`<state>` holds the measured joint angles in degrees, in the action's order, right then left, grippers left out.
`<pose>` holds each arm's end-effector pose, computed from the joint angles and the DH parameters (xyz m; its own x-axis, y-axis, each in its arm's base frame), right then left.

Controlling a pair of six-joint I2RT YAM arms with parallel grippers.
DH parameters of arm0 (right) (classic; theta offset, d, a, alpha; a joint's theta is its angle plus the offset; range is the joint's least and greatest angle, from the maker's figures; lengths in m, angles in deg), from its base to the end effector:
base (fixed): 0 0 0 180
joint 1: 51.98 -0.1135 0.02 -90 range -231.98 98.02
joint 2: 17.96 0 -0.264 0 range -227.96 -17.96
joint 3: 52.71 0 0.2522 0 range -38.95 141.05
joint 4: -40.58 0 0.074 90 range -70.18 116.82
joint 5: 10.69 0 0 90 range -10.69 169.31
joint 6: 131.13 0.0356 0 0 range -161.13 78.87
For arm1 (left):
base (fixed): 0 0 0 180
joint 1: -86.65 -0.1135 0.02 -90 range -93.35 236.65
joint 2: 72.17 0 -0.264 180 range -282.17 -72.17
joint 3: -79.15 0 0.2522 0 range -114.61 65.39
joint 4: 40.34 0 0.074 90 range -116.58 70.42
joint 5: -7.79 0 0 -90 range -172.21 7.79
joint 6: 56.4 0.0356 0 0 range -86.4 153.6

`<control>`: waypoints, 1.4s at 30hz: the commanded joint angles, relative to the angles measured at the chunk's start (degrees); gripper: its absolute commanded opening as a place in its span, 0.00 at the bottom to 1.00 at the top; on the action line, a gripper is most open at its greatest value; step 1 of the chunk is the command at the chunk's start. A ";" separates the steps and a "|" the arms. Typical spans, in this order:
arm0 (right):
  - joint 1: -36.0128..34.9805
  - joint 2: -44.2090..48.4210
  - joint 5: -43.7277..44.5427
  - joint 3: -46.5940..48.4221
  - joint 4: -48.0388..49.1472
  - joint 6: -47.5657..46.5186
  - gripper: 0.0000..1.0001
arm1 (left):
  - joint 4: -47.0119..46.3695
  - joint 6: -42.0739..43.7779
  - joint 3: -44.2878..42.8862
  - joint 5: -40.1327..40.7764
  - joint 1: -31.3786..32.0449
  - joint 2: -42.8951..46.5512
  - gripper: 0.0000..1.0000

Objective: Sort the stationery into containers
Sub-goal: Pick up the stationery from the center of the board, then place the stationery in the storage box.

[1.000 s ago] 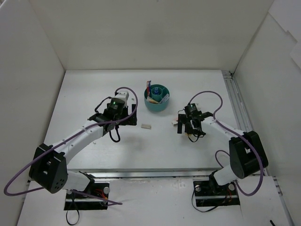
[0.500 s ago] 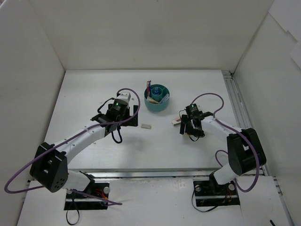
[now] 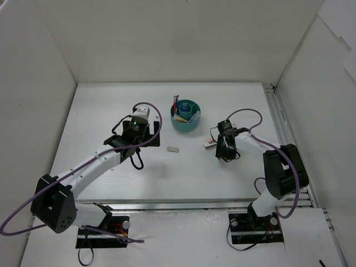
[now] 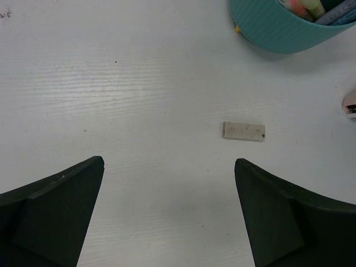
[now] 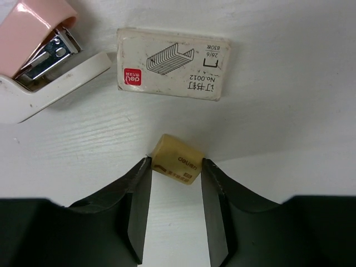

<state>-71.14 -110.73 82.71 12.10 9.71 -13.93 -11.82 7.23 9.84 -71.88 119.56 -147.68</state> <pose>0.2956 0.1005 0.1652 -0.8554 0.1859 -0.4835 0.1038 0.9760 0.1915 0.2505 -0.1545 0.2798 -0.6109 -0.1252 -0.7818 0.1556 0.9492 -0.2736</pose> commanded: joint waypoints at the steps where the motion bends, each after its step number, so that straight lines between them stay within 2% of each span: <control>1: 0.17 0.14 0.73 2.39 -1.88 0.13 0.21 | -0.88 0.62 -1.23 1.98 0.14 1.85 1.00; 2: 0.00 0.14 0.30 2.74 -1.45 -1.43 0.16 | -0.96 1.05 -1.14 1.80 0.14 1.94 1.00; 5: -1.05 2.50 -0.23 4.23 0.65 -5.48 0.11 | -0.97 1.50 -1.05 1.63 0.14 1.41 1.00; 10: -2.29 8.39 -1.90 10.36 6.46 -14.07 0.10 | -0.88 2.46 -2.36 0.75 0.14 -1.48 1.00; 12: -2.11 7.53 -2.96 13.71 9.71 -17.43 0.10 | -1.23 3.16 -2.90 -0.39 0.14 -2.80 1.00; 16: -0.54 2.62 -9.54 22.85 14.37 -26.04 0.10 | -1.32 3.61 -3.86 -1.54 0.14 -3.77 1.00; 19: 1.57 -2.23 -20.42 29.09 19.01 -43.82 0.11 | -0.79 3.69 -4.04 -1.27 0.14 -3.95 1.00; 20: 1.84 -3.54 -26.80 30.24 19.47 -47.55 0.14 | -0.70 3.78 -4.04 -1.27 0.14 -3.86 1.00; 23: 1.93 -8.91 -33.95 36.39 15.29 -58.20 0.14 | -0.26 3.96 -3.86 -0.75 0.14 -3.51 1.00; 25: 1.93 -11.89 -35.21 40.16 12.63 -61.29 0.14 | 0.26 3.96 -4.21 -0.49 0.14 -3.68 1.00; 31: 1.84 -16.56 -33.54 42.47 11.92 -63.32 0.14 | 0.97 3.78 -5.18 -0.83 0.14 -5.00 1.00; 42: -0.44 -18.59 -33.28 41.07 10.77 -63.85 0.22 | 1.93 4.05 -7.91 -2.06 0.14 -8.61 1.00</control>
<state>-71.20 -129.53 50.31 51.35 19.88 -77.25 -9.59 10.64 5.29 -73.50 119.56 -156.88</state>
